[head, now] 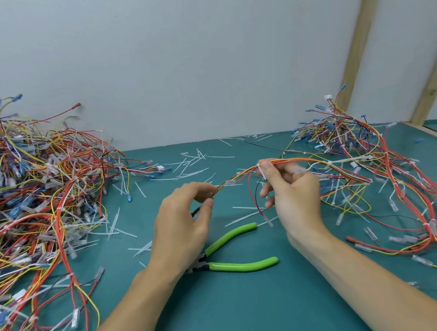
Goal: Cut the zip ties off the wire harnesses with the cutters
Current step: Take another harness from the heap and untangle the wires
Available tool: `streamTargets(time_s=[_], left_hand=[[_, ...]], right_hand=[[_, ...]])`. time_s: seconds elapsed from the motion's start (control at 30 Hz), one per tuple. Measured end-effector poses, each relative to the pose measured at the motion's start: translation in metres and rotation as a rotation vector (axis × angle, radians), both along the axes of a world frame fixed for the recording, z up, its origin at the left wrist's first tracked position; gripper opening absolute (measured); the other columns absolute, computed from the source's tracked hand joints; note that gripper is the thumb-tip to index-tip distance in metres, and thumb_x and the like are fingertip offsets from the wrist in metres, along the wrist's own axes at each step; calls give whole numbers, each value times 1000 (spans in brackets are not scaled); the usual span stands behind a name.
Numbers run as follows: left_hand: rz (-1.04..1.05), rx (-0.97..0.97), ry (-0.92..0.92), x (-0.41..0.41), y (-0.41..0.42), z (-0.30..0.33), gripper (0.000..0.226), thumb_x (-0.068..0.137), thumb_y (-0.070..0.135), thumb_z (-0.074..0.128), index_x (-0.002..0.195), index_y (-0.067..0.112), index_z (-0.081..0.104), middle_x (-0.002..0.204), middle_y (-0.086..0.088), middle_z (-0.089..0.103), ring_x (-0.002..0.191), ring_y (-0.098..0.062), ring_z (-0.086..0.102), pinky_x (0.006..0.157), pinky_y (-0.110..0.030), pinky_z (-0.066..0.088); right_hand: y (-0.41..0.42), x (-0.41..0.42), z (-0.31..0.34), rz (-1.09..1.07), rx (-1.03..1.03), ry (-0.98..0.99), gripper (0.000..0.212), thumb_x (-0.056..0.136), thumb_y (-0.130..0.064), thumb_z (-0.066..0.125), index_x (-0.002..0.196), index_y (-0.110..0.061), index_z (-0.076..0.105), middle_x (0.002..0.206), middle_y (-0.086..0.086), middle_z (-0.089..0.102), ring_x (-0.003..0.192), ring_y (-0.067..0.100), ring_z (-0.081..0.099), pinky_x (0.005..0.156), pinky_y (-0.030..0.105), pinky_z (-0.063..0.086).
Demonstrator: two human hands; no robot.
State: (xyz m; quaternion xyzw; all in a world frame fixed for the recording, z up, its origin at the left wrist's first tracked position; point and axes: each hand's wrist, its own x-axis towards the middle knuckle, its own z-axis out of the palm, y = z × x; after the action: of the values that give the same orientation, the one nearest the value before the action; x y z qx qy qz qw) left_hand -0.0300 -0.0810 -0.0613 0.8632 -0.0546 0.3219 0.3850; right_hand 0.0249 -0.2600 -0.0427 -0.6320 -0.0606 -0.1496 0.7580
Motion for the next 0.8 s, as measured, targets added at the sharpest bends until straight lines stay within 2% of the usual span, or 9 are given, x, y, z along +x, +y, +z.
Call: streamTargets(time_s=[0.07,0.13,0.23,0.3,0.4,0.57,0.63,0.73,0.8], left_hand=[[47,107,-45,1,3,1,24,86,11,74,105,25,70,101,20,69,102,-6,62,114,-38,35],[55,120,-31,1,5,1,21,87,16,74,105,26,69,102,21,69,103,-5,62,118,-39,30],[35,5,92,0,3,0,13,93,21,66,102,30,70,94,20,71,95,-1,65,95,-35,49],[-4,-139,183,-1,2,1,21,97,22,51,100,30,70,88,18,73,91,1,66,87,-31,52],[-94,-382,198,1,3,4,36,88,20,36,102,23,68,86,7,76,91,-11,69,87,-31,49],[-276,-682,251,4,6,8,37,106,9,30,111,6,66,95,-13,78,96,-29,73,90,-32,56],[-337,-716,291,4,5,10,38,109,20,31,114,5,65,100,-13,77,99,-31,73,86,-26,56],[-351,-624,268,1,-2,12,34,101,36,45,112,13,67,104,-6,77,98,-25,74,89,-35,52],[-281,-592,174,-1,-8,14,31,97,38,48,106,16,68,101,-3,77,91,-24,74,82,-38,51]], right_hand=[[1,1,0,5,1,9,16,103,-14,63,88,-13,69,75,-6,74,48,7,56,39,20,43],[0,1,1,4,9,24,17,104,-14,60,88,-11,65,73,-6,73,47,8,55,38,20,42],[-2,3,2,16,54,74,18,106,-15,56,89,-10,61,70,-7,71,45,7,55,37,20,41],[-2,3,2,36,97,114,20,107,-16,55,89,-9,60,69,-5,71,45,8,54,37,21,41],[-4,4,4,80,163,172,22,107,-15,53,87,-11,61,67,-2,70,46,10,53,38,22,41],[-4,4,8,163,224,238,22,106,-16,55,86,-12,62,67,0,69,45,10,50,39,23,40],[-3,3,8,215,220,234,21,105,-17,58,85,-12,62,69,1,71,45,10,49,39,22,40],[0,0,7,260,133,208,16,101,-20,65,88,-13,65,79,2,76,46,8,53,40,21,43],[2,-3,5,253,84,187,12,99,-21,69,91,-11,69,85,5,79,48,8,59,41,19,44]])
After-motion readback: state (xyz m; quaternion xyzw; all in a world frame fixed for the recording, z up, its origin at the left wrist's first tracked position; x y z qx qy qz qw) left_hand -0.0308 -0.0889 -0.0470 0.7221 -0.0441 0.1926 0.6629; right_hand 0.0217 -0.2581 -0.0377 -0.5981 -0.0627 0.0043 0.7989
